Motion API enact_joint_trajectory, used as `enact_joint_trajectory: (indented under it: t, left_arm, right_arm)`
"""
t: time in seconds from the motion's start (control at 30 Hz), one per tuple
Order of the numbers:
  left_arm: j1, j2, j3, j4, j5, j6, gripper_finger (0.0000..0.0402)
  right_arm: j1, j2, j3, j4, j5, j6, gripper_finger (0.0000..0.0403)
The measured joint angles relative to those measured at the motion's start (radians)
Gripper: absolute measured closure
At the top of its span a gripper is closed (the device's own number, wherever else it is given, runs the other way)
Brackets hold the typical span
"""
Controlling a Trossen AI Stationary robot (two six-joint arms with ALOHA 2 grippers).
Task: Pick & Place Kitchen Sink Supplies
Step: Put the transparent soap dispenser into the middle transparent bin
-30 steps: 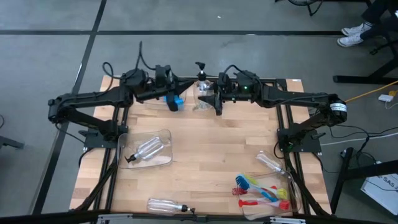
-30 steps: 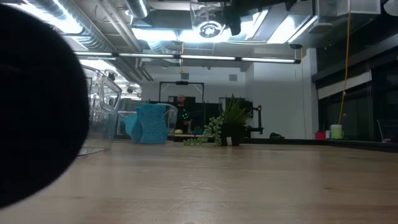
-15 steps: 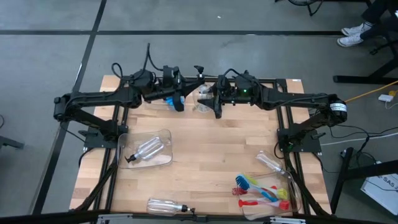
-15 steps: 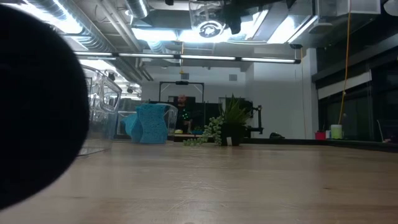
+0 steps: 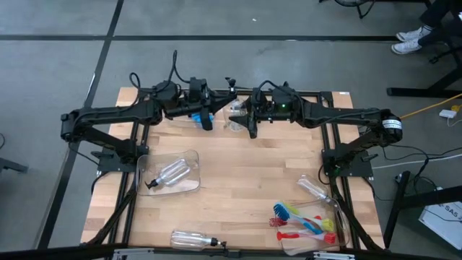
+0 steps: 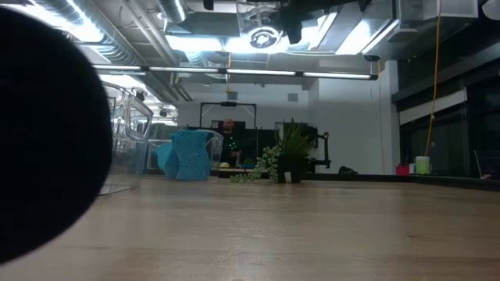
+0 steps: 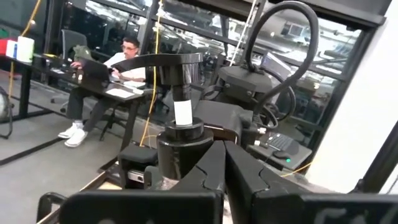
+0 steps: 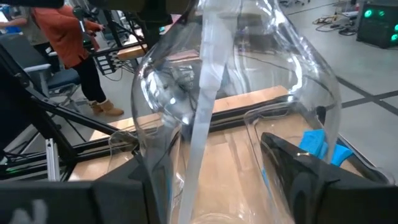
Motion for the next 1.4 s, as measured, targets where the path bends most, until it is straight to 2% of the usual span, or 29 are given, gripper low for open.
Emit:
enact_joint_trajectory:
  t: [0.17, 0.33, 0.6, 0.7, 0.83, 1.03, 1.13, 1.4]
  left_arm:
    - [0.0, -0.032, 0.0, -0.035, -0.034, 0.034, 0.04]
    - [0.005, -0.061, -0.003, -0.124, -0.155, 0.067, 0.04]
    - [0.031, -0.065, -0.003, -0.163, -0.179, 0.073, 0.04]
    - [0.032, -0.07, -0.003, -0.151, -0.142, 0.072, 0.0401]
    - [0.027, -0.092, -0.003, -0.102, -0.04, 0.072, 0.04]
    - [0.0, -0.143, -0.003, -0.129, -0.014, 0.074, 0.04]
    - [-0.001, -0.152, -0.003, -0.117, 0.053, 0.06, 0.04]
    - [-0.002, -0.048, -0.002, 0.034, 0.141, 0.004, 0.0401]
  right_arm:
    - [0.004, 0.0, 0.0, 0.014, -0.006, 0.007, 0.0187]
    - [0.02, -0.002, 0.0, 0.037, -0.088, -0.006, 0.0187]
    - [0.044, -0.002, 0.0, 0.096, -0.095, -0.012, 0.0185]
    - [0.043, -0.002, 0.0, 0.093, -0.09, -0.009, 0.0177]
    - [0.043, -0.002, 0.0, 0.081, -0.06, -0.009, 0.0172]
    - [0.039, -0.002, 0.0, 0.067, 0.004, -0.012, 0.0179]
    - [0.039, -0.002, 0.0, 0.065, 0.027, -0.012, 0.018]
    - [0.039, 0.003, 0.0, 0.061, 0.039, -0.006, 0.0179]
